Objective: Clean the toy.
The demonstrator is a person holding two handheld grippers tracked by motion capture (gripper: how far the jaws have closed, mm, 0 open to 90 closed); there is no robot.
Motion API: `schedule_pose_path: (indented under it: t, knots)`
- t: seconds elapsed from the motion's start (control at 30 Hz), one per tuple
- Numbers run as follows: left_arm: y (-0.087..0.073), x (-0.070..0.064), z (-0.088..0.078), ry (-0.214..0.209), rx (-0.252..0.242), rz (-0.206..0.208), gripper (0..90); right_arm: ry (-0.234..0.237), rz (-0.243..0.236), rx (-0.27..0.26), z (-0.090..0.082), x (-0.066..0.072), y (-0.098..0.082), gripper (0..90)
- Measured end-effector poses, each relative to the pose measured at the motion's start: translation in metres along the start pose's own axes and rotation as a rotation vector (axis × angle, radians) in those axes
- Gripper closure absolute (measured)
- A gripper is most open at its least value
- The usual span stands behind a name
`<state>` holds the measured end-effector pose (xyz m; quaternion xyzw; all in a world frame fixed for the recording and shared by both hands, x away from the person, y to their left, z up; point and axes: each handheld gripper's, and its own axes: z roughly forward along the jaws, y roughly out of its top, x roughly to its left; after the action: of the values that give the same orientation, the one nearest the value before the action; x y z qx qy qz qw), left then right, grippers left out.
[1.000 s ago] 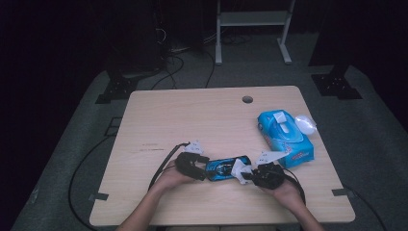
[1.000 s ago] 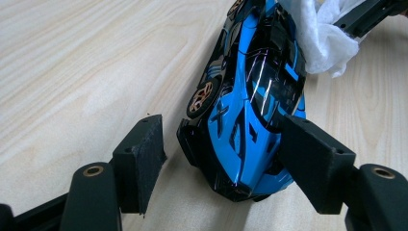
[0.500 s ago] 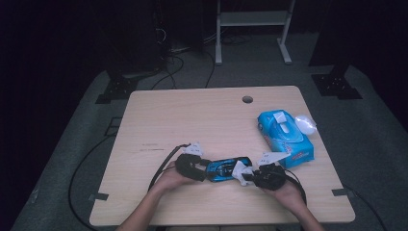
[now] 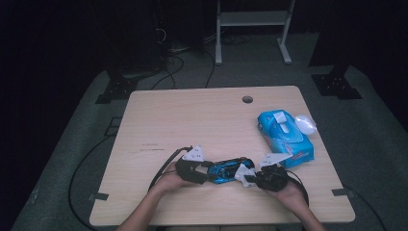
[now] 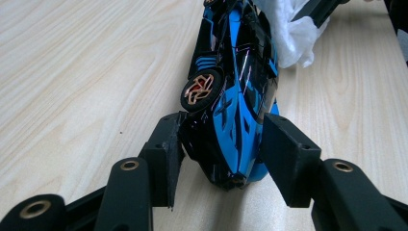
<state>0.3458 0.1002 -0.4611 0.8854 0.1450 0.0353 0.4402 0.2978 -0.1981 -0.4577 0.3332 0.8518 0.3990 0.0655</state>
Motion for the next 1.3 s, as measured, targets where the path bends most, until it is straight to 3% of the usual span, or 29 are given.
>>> schedule_pose_path:
  t: [0.2, 0.47, 0.57, 0.67, 0.83, 0.97, 1.03, 1.13, 1.2, 1.3]
  knots:
    - [0.001, -0.004, -0.002, 0.003, -0.017, 0.05, 52.2, 0.001, 0.004, 0.002, 0.0, -0.002, -0.001, 84.0]
    - [0.003, -0.009, -0.003, -0.009, -0.051, 0.085, 60.3, -0.005, -0.003, 0.021, -0.005, 0.003, -0.004, 84.0]
    - [0.004, -0.011, -0.004, -0.011, -0.048, 0.107, 63.7, 0.017, -0.011, -0.008, -0.011, 0.011, -0.001, 84.0]
    - [0.002, -0.014, 0.0, 0.001, -0.019, 0.141, 65.7, 0.04, -0.025, -0.069, -0.021, 0.022, 0.006, 84.0]
    - [0.001, -0.013, -0.001, 0.01, -0.022, 0.144, 65.5, -0.018, -0.05, -0.096, -0.031, 0.029, 0.02, 84.1]
    - [0.0, -0.01, -0.003, 0.004, -0.033, 0.134, 67.3, -0.021, -0.002, -0.116, -0.033, 0.023, 0.02, 84.2]
    - [0.0, -0.009, -0.004, -0.001, -0.035, 0.133, 69.1, 0.005, 0.059, -0.145, -0.034, 0.013, 0.014, 84.2]
    - [0.0, -0.009, -0.004, 0.016, -0.035, 0.136, 70.2, -0.001, 0.102, -0.163, -0.039, 0.005, 0.009, 84.2]
    - [-0.001, -0.008, -0.004, 0.024, -0.038, 0.127, 70.4, 0.003, 0.136, -0.202, -0.046, -0.001, 0.007, 84.3]
    - [-0.001, -0.006, -0.005, 0.03, -0.039, 0.124, 70.3, -0.015, 0.149, -0.244, -0.057, -0.005, 0.007, 84.3]
